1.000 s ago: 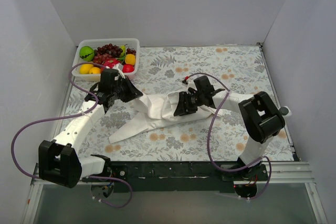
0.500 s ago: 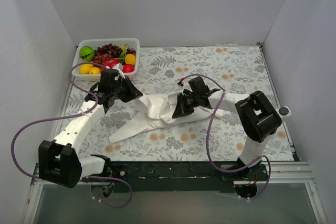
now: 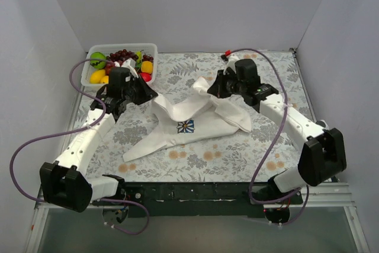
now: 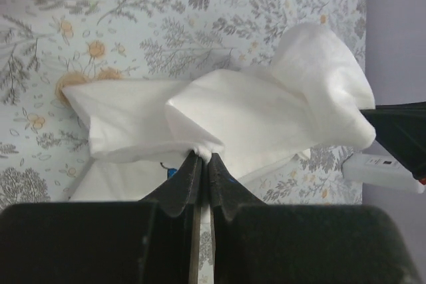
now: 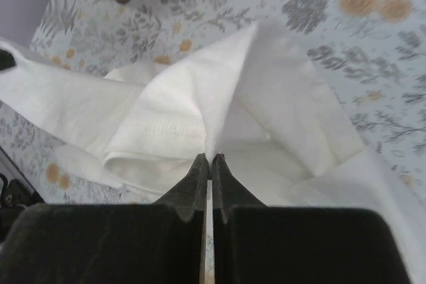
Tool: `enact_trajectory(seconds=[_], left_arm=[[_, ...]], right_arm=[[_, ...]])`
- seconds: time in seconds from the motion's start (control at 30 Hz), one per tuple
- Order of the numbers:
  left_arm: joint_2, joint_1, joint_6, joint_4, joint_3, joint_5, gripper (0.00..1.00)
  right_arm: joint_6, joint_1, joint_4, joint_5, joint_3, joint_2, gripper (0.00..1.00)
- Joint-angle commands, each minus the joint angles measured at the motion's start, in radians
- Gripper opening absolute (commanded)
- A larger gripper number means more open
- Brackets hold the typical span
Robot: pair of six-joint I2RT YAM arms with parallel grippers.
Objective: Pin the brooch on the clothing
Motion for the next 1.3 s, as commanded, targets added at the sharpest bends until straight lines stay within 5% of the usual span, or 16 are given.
enact_trajectory(seconds=[0.0,0.37,0.6,0.87,1.27], left_arm=[[0.002,0.005,0.061,-0.022,0.123,-0.069,0.0],[0.012,0.011,0.124,-0.077,0.31,-0.149,0.0],[0.042,0.014,0.156,-0.081,0.499,-0.088,0.0],[0.164,0.012,0.127,-0.033,1.009,0.059,0.0],[-0.018,0.014,0.135,0.077,1.136,0.087,0.0]], right_arm=[[-0.082,-0.084,-0.034,0.114,0.057,-0.127,0.01],[-0.206,-0.209,-0.138,0.317,0.029,-0.353,0.01],[-0.18,-0.232,-0.126,0.183,0.172,-0.38,0.01],[-0.128,-0.232,-0.013,0.133,0.58,-0.374,0.01],[-0.149,-0.233,0.138,0.076,0.62,-0.61,0.01]])
